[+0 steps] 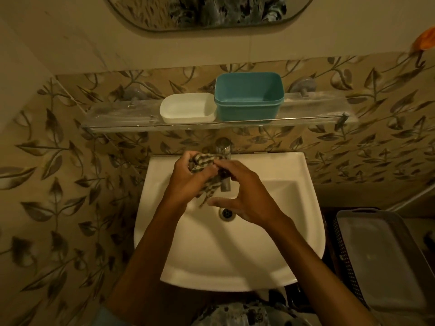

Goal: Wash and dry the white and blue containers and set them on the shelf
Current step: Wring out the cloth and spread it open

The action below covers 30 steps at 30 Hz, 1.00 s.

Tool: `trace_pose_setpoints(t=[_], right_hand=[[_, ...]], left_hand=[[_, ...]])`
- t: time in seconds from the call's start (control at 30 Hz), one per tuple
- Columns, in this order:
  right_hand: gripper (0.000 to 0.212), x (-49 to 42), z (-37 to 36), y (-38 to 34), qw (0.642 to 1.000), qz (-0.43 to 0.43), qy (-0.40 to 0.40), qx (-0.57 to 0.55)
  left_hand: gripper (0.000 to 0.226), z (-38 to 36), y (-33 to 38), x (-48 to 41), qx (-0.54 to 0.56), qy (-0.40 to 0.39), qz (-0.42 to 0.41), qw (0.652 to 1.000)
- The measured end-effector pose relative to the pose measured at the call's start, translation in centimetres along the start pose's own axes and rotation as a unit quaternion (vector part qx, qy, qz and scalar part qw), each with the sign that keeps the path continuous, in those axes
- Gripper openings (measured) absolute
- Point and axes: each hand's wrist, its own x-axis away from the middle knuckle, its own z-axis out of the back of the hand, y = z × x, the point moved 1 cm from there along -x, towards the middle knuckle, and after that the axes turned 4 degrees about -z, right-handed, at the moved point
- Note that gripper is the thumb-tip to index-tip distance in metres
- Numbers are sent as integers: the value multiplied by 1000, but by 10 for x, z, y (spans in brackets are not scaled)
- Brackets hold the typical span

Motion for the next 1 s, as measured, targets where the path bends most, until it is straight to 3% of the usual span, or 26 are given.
trace_pose_setpoints(t=[0.13, 0.3, 0.37, 0.67, 0.83, 1.0], right_hand=[[89, 4, 11, -14, 999, -1, 43, -23], [32, 15, 39, -24, 986, -2, 122, -116], [19, 20, 53, -26, 980, -14, 139, -143], [23, 43, 121, -28, 937, -108, 229, -239], [25, 55, 146, -29, 948, -105, 263, -145], [20, 75, 177, -29, 969, -96, 216, -69]], left_hand=[[36, -3, 30, 19, 104, -94, 4, 990], [18, -9, 51, 28, -7, -123, -70, 990], [15, -15, 56, 30, -46, -123, -91, 987], [11, -45, 65, 43, -153, -200, -167, 953], [8, -65, 67, 51, -138, -235, -177, 946], [12, -80, 71, 51, -110, -273, -186, 937]])
